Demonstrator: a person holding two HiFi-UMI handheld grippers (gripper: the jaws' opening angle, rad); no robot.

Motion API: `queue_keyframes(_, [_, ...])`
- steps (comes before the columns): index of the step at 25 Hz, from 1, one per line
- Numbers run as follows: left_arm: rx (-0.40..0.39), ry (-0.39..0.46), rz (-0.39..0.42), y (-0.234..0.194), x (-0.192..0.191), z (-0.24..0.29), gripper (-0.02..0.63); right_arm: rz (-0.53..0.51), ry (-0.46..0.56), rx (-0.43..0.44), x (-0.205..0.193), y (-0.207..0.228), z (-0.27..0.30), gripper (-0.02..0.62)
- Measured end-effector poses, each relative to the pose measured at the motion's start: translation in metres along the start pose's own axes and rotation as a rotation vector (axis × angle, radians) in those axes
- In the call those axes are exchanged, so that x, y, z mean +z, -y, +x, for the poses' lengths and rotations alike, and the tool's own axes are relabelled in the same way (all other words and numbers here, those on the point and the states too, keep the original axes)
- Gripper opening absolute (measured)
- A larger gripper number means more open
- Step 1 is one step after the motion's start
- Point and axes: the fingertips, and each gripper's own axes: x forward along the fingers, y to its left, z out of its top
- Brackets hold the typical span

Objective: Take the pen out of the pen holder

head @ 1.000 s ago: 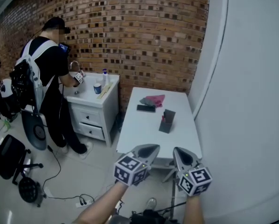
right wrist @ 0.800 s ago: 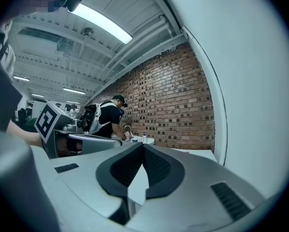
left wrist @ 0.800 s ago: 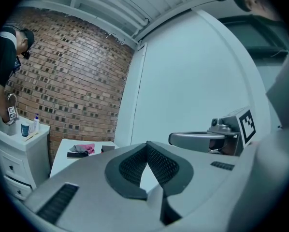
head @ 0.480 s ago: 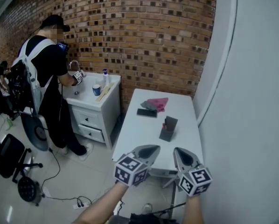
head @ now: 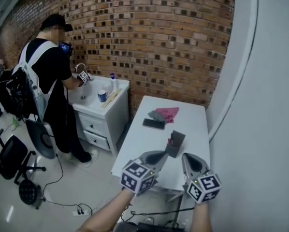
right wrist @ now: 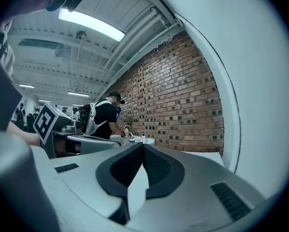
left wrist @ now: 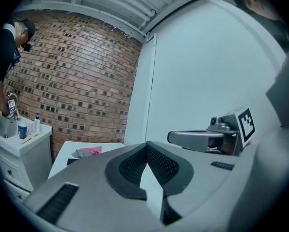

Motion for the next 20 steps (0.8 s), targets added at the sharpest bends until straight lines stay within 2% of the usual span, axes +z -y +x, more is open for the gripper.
queue_keyframes(9, [0.012,-0.015,0.004,-0.014,0.006,0.02,0.008,-0.012,-0.002,0.009,0.01,0.018,0.015,-0.012])
queue_keyframes(16, [-0.026,-0.018,0.026,-0.022,0.008,0.04,0.008,-0.005,-0.009,-0.06,0.008,0.035,0.022,-0.011])
queue_keyframes(20, [-0.04,-0.052,0.031,-0.036,0.0,0.041,0.008,0.002,-0.021,-0.101,0.004,0.036,0.03,-0.012])
